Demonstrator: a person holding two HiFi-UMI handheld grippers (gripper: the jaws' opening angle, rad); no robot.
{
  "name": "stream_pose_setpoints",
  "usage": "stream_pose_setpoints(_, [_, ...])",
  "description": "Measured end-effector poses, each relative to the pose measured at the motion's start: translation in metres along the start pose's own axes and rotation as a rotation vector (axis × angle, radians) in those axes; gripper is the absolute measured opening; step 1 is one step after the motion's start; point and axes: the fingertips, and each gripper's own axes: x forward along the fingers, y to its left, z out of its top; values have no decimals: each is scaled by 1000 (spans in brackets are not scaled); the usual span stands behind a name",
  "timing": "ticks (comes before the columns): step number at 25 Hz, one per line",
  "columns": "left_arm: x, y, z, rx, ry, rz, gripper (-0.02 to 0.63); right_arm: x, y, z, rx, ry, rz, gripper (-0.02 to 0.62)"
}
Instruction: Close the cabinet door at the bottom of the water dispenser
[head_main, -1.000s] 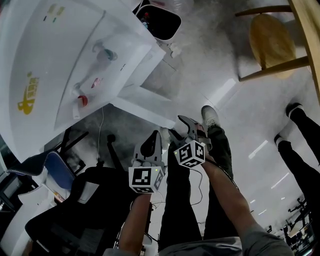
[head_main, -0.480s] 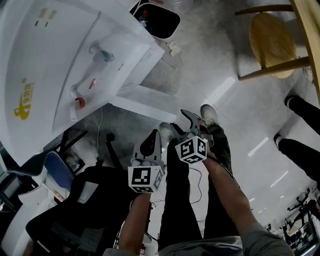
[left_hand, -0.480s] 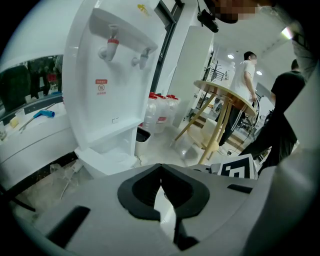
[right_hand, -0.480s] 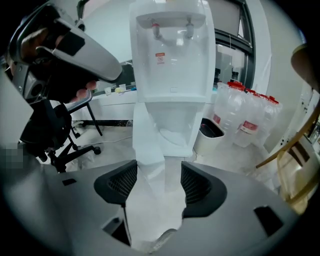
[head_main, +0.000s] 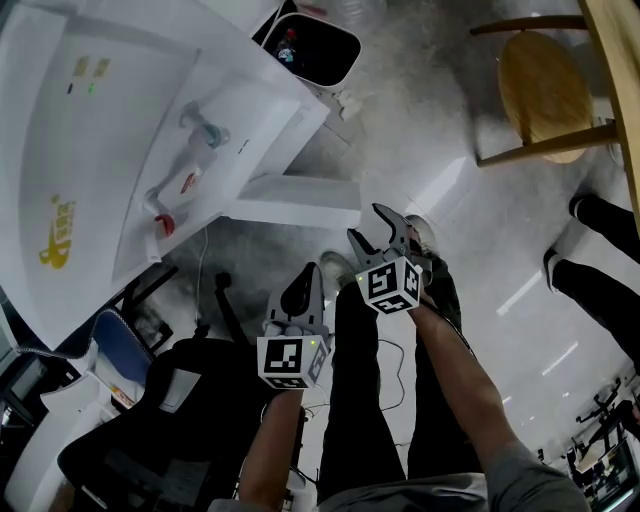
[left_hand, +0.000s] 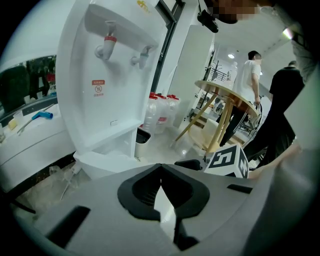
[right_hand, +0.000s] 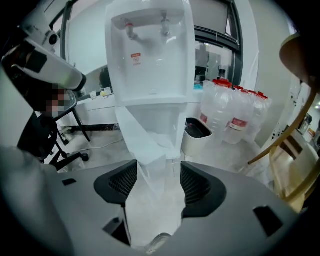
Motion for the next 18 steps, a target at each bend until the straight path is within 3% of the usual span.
stream_pose_setpoints(18, [55,21,43,-3,-27,28,8,45,-77,57,53,-83,-61,258])
